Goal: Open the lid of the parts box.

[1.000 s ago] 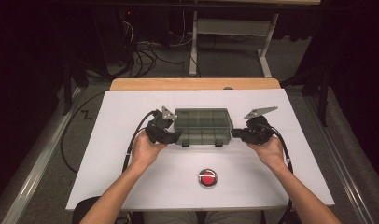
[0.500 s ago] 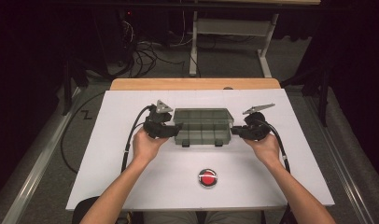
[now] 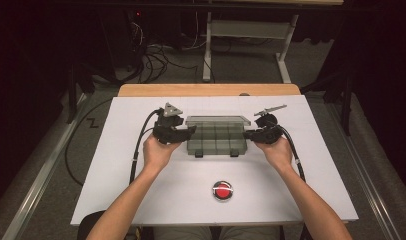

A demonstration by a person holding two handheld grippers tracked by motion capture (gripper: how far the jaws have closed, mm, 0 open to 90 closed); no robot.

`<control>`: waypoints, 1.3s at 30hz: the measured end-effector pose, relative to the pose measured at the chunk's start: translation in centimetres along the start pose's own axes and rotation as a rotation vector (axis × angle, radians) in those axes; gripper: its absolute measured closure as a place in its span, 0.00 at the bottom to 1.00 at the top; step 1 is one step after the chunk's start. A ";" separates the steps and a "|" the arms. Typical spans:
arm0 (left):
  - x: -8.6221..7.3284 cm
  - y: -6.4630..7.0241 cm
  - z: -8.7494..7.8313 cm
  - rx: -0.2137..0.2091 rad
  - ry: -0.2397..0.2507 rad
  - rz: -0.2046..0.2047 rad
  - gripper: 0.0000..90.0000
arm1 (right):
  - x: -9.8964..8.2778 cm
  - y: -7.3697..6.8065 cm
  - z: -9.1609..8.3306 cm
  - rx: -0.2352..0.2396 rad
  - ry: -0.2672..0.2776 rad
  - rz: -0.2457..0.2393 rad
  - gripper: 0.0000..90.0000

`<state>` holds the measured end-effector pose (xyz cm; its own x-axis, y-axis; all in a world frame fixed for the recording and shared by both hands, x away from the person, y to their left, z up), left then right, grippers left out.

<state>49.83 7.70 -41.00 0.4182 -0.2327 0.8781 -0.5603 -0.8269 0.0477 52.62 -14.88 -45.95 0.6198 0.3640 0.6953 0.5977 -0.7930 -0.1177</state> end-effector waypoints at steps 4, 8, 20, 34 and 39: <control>0.2 0.0 0.1 -0.002 0.007 -0.003 0.48 | 0.1 0.3 0.5 -0.014 -0.016 0.000 0.87; 0.4 0.0 0.2 -0.001 0.012 -0.006 0.48 | 0.1 0.5 1.0 -0.015 -0.024 0.014 0.85; 1.0 -0.3 0.4 0.002 0.017 -0.013 0.48 | 0.4 0.9 1.6 -0.032 -0.062 0.014 0.84; 1.7 -1.5 2.6 0.022 0.010 -0.029 0.50 | 0.5 1.0 1.6 -0.013 -0.096 0.035 0.83; 2.0 -1.8 3.0 0.019 0.011 -0.036 0.55 | 0.5 1.0 1.6 -0.010 -0.107 0.035 0.83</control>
<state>53.83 7.19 -40.77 0.4301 -0.1969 0.8811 -0.5315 -0.8441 0.0709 54.39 -14.70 -46.83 0.6914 0.3858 0.6109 0.5700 -0.8108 -0.1331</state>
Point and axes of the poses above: each handheld gripper's, and its own axes: z roughly forward along the jaws, x roughly out of its top, y roughly to its right, the point moved 10 cm from there along z, roughly forward along the jaws, and after that the axes turned 5 degrees about y, right-handed, at the moved point
